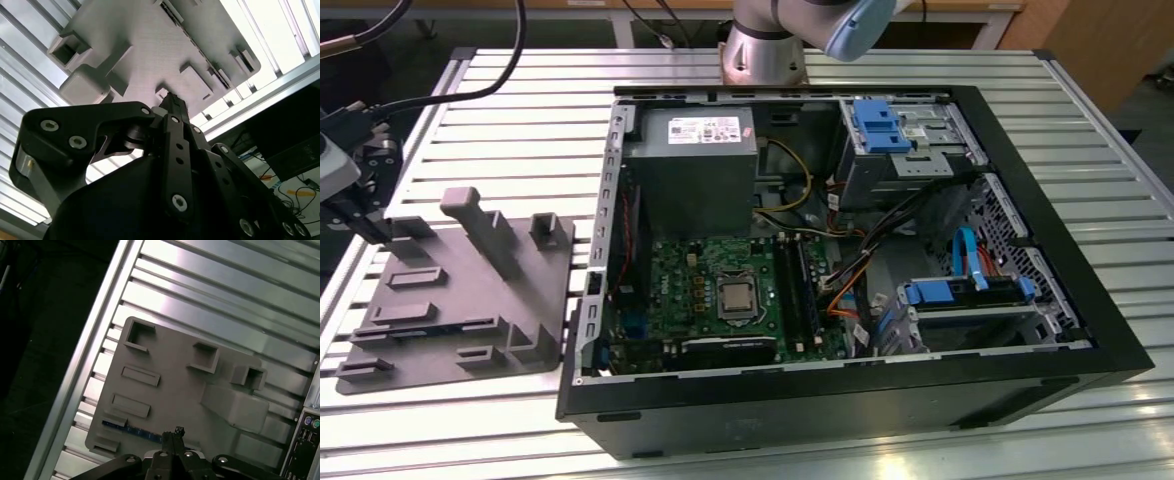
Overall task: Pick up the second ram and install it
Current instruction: 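Pick up the second ram and move it above second insertion slot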
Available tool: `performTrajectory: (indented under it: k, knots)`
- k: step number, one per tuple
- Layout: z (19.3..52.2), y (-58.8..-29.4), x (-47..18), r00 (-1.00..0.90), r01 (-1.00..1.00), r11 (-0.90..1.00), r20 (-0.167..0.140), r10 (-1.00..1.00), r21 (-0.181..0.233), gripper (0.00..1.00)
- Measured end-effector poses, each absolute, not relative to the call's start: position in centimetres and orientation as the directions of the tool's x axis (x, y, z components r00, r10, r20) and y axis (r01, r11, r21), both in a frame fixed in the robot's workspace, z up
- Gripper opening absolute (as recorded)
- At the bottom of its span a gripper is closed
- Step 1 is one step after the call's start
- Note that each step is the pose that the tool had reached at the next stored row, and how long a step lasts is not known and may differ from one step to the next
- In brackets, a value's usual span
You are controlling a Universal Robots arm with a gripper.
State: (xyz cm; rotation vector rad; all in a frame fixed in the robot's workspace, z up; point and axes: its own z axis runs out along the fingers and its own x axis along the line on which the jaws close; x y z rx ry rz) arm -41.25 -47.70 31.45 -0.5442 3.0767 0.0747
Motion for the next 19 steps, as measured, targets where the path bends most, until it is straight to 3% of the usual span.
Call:
performTrajectory:
  k: [19]
  knots:
    - [31.45, -47.70, -41.25, -0.885, -0.465, 0.884, -0.024, -0.464, 0.044, 0.11]
